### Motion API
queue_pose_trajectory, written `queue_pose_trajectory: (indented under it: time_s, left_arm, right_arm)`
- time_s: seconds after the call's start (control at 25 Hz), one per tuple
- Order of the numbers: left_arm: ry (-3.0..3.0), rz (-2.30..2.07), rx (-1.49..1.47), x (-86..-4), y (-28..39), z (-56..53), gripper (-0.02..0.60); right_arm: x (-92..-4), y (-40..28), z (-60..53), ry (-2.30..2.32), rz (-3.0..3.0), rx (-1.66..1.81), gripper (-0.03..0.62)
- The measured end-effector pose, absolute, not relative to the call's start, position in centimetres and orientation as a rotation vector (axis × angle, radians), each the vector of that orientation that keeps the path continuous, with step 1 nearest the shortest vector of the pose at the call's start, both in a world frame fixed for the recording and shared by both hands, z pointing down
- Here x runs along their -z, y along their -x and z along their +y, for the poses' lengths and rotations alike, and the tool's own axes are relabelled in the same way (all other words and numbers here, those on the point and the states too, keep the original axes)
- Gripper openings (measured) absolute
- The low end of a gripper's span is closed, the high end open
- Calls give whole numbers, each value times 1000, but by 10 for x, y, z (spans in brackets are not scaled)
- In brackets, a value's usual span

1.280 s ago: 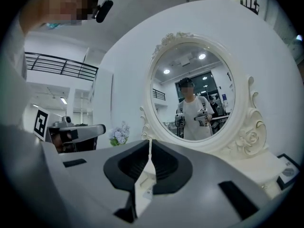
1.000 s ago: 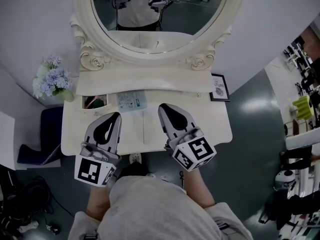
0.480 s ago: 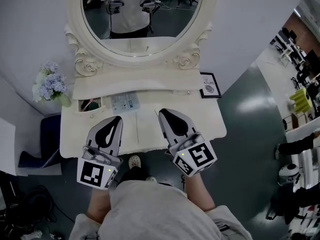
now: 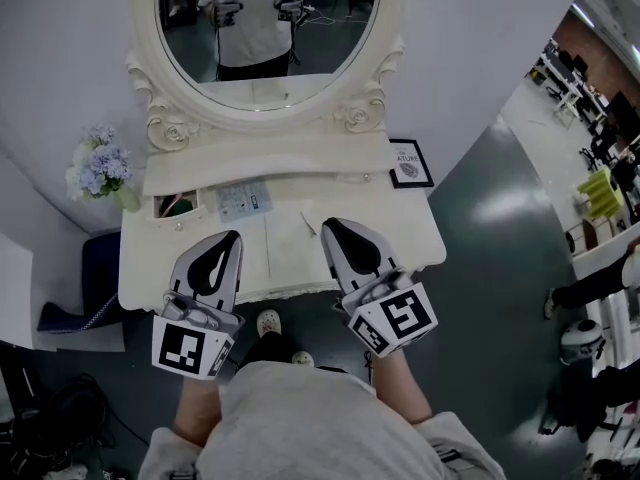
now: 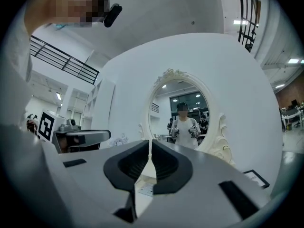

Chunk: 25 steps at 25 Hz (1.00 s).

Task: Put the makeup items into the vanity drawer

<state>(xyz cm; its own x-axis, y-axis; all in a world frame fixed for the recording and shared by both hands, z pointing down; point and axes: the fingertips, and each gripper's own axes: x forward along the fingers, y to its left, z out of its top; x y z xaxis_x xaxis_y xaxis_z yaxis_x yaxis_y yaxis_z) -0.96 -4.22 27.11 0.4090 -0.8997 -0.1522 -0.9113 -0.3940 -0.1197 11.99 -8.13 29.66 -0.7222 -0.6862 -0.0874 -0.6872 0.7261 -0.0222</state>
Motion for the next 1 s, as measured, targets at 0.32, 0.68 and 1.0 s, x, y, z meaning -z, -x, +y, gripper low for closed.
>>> queue_pose_trajectory:
  time_s: [0.32,0.68,1.0]
  left_arm:
    - [2477,1593,-102,-268,-1,-26,14]
    - [2481,1610,-134,-270,-1,-13,14]
    - [2466,1626,-148,-268,3,-6,14]
  right_arm:
    - [-292,-129,-62,1140,2824,-52,31]
    - [-293,-136,-49,1166,2820,-62,31]
    - [-287,-131,-43,1146,2816,-82,31]
